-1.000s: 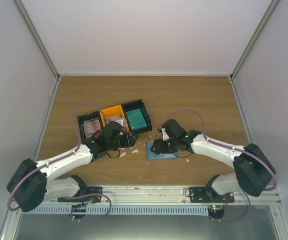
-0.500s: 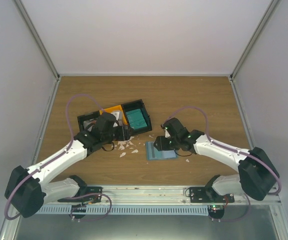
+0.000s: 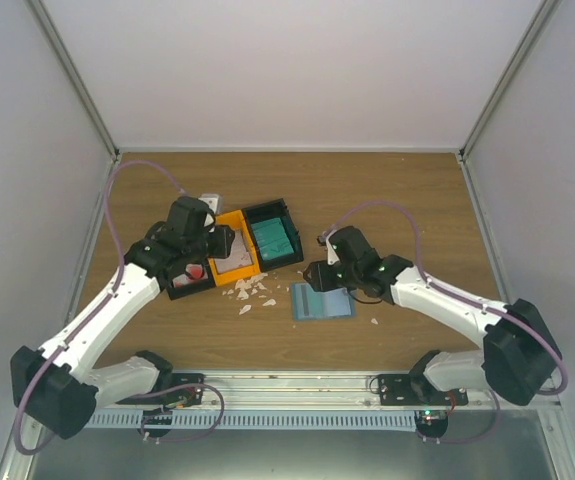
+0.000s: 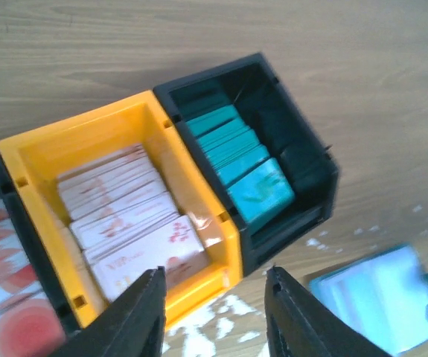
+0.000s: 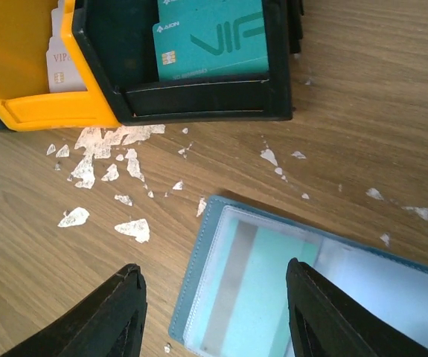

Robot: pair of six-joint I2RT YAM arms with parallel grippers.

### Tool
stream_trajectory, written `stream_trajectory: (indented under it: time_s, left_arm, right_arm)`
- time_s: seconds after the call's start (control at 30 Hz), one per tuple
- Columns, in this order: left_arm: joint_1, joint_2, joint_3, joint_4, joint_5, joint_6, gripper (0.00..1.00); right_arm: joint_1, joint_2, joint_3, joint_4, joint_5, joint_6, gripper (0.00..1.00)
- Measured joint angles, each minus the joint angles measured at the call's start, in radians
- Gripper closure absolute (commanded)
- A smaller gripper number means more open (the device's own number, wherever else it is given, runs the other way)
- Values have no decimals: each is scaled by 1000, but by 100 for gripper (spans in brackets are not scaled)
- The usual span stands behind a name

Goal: Put the credit cards into the card holder
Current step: Pick up the credit card from the storage box.

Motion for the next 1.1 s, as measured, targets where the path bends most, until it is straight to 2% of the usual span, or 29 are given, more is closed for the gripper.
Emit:
stream_trajectory:
  time_s: [0.2,0.37,0.47,0.67,0.73,0.83,0.9,1.0,1.1]
  left_arm:
    - [27,149,23,-34,71,120,81]
    - [31,326,77,-31,89,232,83]
    - [32,391,99,-30,100,296,79]
    - [33,547,190,-53,87,402,62]
    - [37,578,216,-65,78,428,62]
    - [39,622,224,-75,70,463,72]
    - [40,649,224,-92,63,485,73]
    - [47,661,222,-100,66,503,68]
    - [55,667,226,-103,65,513,57]
  right_arm:
    - [1,76,3,68,-52,-6,51]
    - [1,169,19,114,-102,-2,52]
    - [1,229,53,137,-117,-2,52]
    - [1,349,150,153,-124,-3,53]
    - [1,379,168,154,-121,-3,54]
    - [0,410,177,154,-110,3,53]
    - [-3,417,177,153,-97,6,53]
    - [-13,426,179,154,-86,14,54]
    - [-30,443,182,154,-81,21,53]
